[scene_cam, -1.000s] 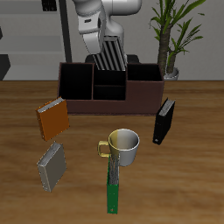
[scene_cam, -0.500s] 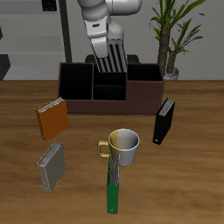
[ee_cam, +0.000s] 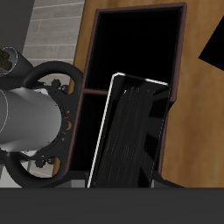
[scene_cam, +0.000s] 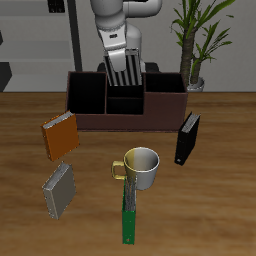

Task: Place the striped book into the back desk caddy's front compartment

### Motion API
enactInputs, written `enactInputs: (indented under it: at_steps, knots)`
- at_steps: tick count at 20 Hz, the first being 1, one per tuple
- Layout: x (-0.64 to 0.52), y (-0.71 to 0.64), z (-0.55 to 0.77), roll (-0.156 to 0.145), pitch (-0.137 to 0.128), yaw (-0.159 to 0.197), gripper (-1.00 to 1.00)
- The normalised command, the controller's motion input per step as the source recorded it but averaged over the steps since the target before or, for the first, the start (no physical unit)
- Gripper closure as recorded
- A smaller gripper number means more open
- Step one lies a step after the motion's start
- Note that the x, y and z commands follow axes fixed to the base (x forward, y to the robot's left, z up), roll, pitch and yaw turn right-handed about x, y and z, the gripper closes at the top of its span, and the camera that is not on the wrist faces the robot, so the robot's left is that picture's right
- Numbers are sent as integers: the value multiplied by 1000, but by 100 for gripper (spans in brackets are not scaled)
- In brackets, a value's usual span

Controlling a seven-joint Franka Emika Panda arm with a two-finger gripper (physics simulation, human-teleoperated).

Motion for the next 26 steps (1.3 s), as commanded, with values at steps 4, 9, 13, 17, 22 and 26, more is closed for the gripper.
enactInputs:
  at_steps: [4,9,13,17,22,26]
  knots:
    - [61,-54,74,-31,-11,25,100]
    - [104,-80,105,-24,-36,43,100]
    - [48,-14,37,-4,-9,21,100]
    - [50,4,29,-6,-17,38,100]
    - [59,25,40,8,-25,18,100]
    - [24,49,-163,28,13,5,100]
